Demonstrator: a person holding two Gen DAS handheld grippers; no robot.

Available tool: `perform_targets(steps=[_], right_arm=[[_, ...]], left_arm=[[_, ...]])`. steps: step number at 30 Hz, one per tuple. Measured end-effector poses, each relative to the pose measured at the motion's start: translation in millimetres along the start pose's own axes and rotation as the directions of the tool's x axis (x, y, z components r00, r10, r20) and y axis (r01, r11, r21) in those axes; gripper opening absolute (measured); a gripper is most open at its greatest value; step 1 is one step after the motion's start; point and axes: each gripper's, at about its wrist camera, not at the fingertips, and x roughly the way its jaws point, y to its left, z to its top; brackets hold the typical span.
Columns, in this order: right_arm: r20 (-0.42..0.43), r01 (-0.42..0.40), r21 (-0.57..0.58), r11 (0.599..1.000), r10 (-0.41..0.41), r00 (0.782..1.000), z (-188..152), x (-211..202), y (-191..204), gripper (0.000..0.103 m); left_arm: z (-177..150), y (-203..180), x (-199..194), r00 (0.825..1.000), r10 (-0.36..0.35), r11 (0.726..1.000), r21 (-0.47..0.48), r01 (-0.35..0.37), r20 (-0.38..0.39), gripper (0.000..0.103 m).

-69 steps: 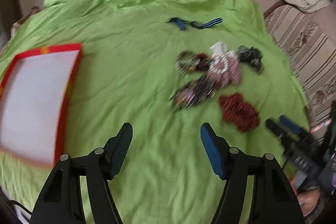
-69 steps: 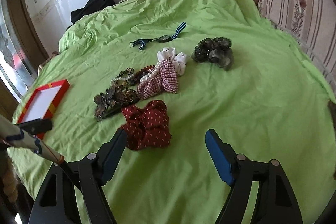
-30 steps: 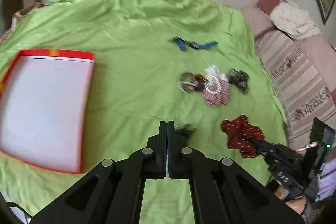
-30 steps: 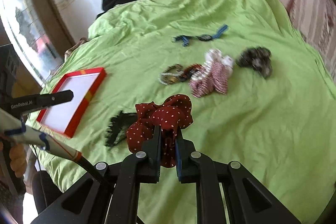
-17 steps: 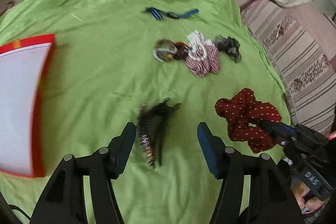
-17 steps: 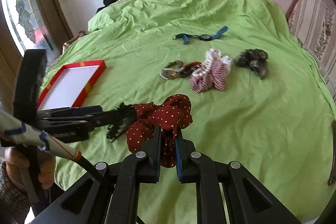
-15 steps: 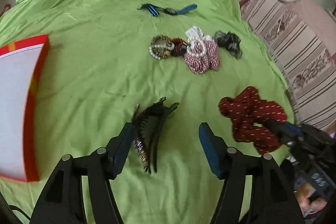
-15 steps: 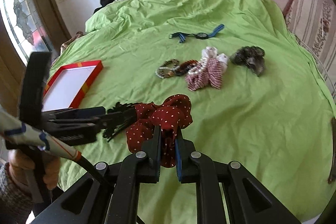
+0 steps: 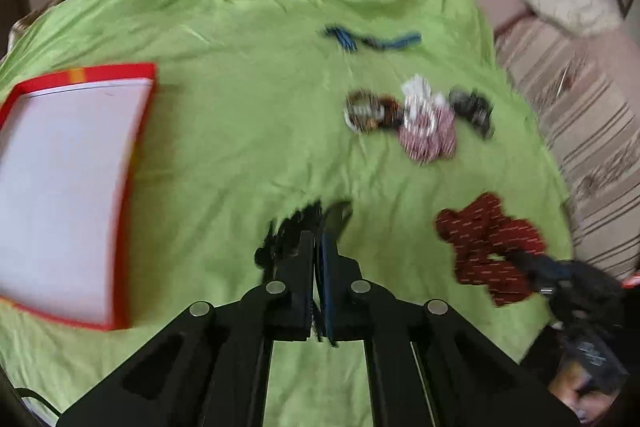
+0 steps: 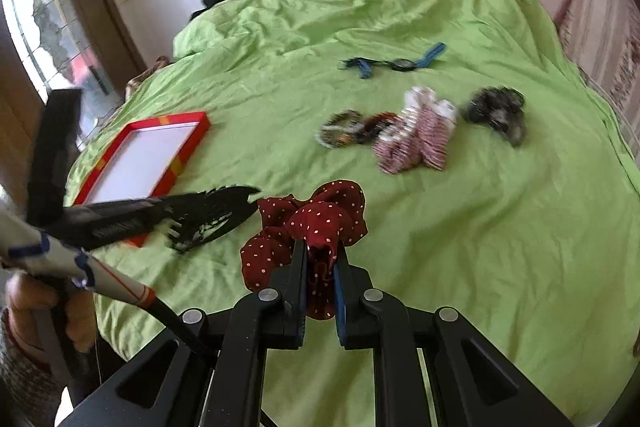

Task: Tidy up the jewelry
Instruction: 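Carry the claw clip into the red tray and open the left tool while the right tool carries the scrunchie, then lower the red polka-dot scrunchie into the tray and open the right tool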

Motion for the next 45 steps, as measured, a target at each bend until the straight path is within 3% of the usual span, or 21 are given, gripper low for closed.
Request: perform_targets(steps=[5, 8, 10, 13, 19, 23, 26, 28, 31, 34, 36, 39, 42, 45], right_arm=[[-0.011, -0.075, -0.080, 0.994, 0.074, 0.997, 18.9, 9.0, 48.9, 0.012], [-0.031, -0.155, -0.133, 0.979, 0.152, 0.988, 33.9, 21.9, 94.9, 0.012], [-0.045, -0.200, -0.159, 0.967, 0.195, 0.980, 40.6, 30.7, 122.6, 0.012], [-0.082, -0.274, -0.206, 0.939, 0.262, 0.962, 48.9, 52.6, 174.5, 0.012], [-0.173, -0.290, -0.291, 0.912, 0.248, 0.953, 38.5, 109.1, 242.5, 0.012], [-0.224, -0.286, -0.268, 0.920, 0.229, 0.947, 33.6, 145.0, 255.5, 0.012], [-0.251, -0.287, -0.252, 0.924, 0.224, 0.942, 31.1, 156.5, 252.5, 0.018], [-0.268, -0.300, -0.244, 0.922, 0.233, 0.935, 28.2, 155.7, 247.5, 0.036], [-0.226, -0.308, -0.255, 0.916, 0.253, 0.941, 30.8, 133.4, 236.8, 0.056], [-0.160, -0.306, -0.260, 0.916, 0.271, 0.949, 35.1, 107.9, 226.1, 0.064], [-0.130, -0.270, -0.264, 0.926, 0.243, 0.961, 36.8, 103.2, 221.3, 0.064], [-0.141, -0.164, -0.280, 0.946, 0.128, 0.982, 36.5, 121.4, 220.4, 0.061], [-0.213, -0.153, -0.236, 0.960, 0.103, 0.972, 34.1, 150.1, 216.3, 0.036], [-0.274, -0.179, -0.173, 0.969, 0.127, 0.953, 30.9, 169.5, 209.1, 0.022]], left_arm=[[2.4, 56.7, -75.4, 0.989, 0.086, 0.995, -0.068, -0.078, 0.123, 0.004], [1.8, 99.3, -110.6, 0.965, 0.201, 0.976, -0.124, -0.182, 0.166, 0.004], [0.1, 131.7, -120.6, 0.941, 0.302, 0.946, -0.168, -0.276, 0.152, 0.004], [-4.2, 179.9, -117.9, 0.921, 0.381, 0.906, -0.229, -0.355, 0.080, 0.004], [-12.1, 241.8, -94.7, 0.869, 0.496, 0.833, -0.280, -0.478, -0.009, 0.004], [-6.3, 257.5, -92.2, 0.863, 0.506, 0.827, -0.291, -0.481, 0.011, 0.004], [-5.0, 258.0, -89.2, 0.865, 0.502, 0.826, -0.298, -0.478, 0.006, 0.020], [-7.6, 255.3, -91.0, 0.877, 0.479, 0.836, -0.314, -0.450, 0.020, 0.041], [-12.2, 247.6, -100.0, 0.887, 0.459, 0.846, -0.329, -0.420, 0.047, 0.043], [-20.2, 241.6, -119.6, 0.899, 0.428, 0.852, -0.371, -0.368, 0.090, 0.052], [-27.6, 237.6, -135.3, 0.895, 0.429, 0.845, -0.405, -0.349, 0.123, 0.054], [-41.6, 230.8, -156.4, 0.883, 0.438, 0.831, -0.451, -0.326, 0.169, 0.056], [-52.1, 224.0, -163.4, 0.883, 0.435, 0.828, -0.464, -0.314, 0.179, 0.057], [-59.2, 216.0, -164.2, 0.882, 0.436, 0.828, -0.463, -0.316, 0.178, 0.057]])
